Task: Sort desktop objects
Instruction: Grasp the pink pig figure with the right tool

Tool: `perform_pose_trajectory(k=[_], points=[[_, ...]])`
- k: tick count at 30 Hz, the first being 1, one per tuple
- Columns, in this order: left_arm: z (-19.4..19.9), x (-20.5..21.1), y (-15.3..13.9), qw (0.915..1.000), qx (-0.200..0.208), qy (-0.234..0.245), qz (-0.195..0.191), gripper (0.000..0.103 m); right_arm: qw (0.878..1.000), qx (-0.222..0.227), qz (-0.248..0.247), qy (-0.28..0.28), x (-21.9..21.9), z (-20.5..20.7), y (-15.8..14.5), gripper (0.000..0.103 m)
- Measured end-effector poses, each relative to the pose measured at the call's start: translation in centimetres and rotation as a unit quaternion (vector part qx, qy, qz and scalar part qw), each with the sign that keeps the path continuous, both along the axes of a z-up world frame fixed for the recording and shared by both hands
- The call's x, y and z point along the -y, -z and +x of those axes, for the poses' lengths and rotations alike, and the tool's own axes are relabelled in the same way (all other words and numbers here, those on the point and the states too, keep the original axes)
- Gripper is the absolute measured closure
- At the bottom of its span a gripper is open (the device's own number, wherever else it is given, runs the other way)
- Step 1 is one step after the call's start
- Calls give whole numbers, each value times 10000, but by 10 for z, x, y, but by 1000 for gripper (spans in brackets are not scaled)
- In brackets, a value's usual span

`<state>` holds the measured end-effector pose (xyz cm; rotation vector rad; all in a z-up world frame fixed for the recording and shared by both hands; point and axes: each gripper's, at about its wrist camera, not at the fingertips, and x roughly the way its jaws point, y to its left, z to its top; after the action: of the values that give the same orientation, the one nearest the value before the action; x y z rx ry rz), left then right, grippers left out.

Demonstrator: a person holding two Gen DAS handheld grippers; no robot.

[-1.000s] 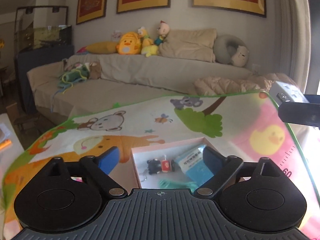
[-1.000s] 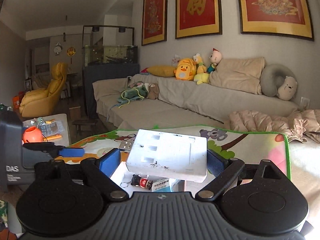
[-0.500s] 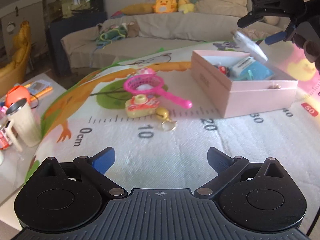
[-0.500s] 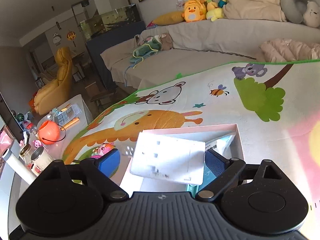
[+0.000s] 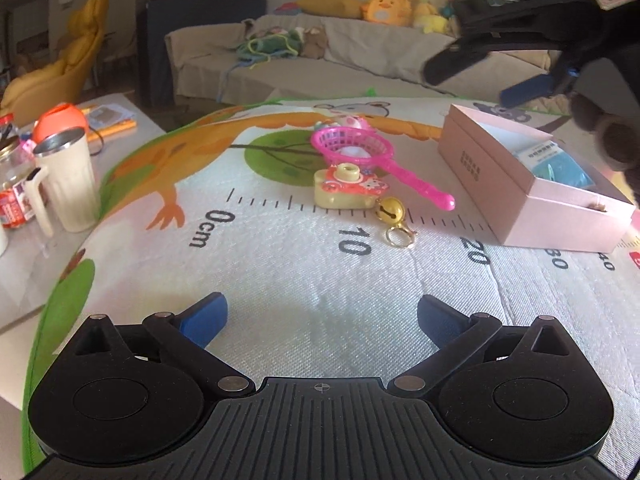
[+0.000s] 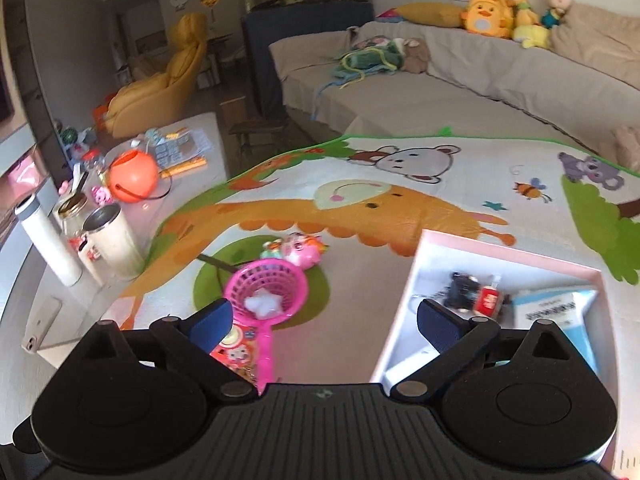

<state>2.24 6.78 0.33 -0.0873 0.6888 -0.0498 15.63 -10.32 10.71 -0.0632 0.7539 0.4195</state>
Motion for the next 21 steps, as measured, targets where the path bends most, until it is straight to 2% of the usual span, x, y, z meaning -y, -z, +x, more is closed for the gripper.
perform_pose_trajectory(k=[3, 5, 10, 11, 12, 13, 16, 21], points=[[-1, 1, 0, 10000, 1, 7, -4, 0, 9994, -287, -89, -172, -49, 35, 12, 4], [-1, 1, 0, 10000, 6, 4, -39, 0, 9989, -431, -170, -101, -74, 65, 22, 4], [-1, -2, 0, 9999, 24, -4, -170, 0, 9946, -583, -853, 83, -117, 124, 59, 4], [-1, -3, 0, 9998, 28, 2, -190, 0, 9938, -595, -934, 117, -120, 131, 65, 7], [-1, -3, 0, 9998, 30, 12, -217, 0, 9924, -646, -1031, 168, -121, 138, 71, 18], [-2, -4, 1, 9997, 34, 20, -251, 0, 9911, -775, -1070, 146, -120, 140, 75, 31], [-2, -6, 0, 9995, 46, 24, -327, 0, 9901, -992, -995, -6, -110, 127, 79, 33], [-1, -4, 0, 9996, 25, 44, -267, 0, 9865, -1317, -781, -572, -90, 64, 70, 35]])
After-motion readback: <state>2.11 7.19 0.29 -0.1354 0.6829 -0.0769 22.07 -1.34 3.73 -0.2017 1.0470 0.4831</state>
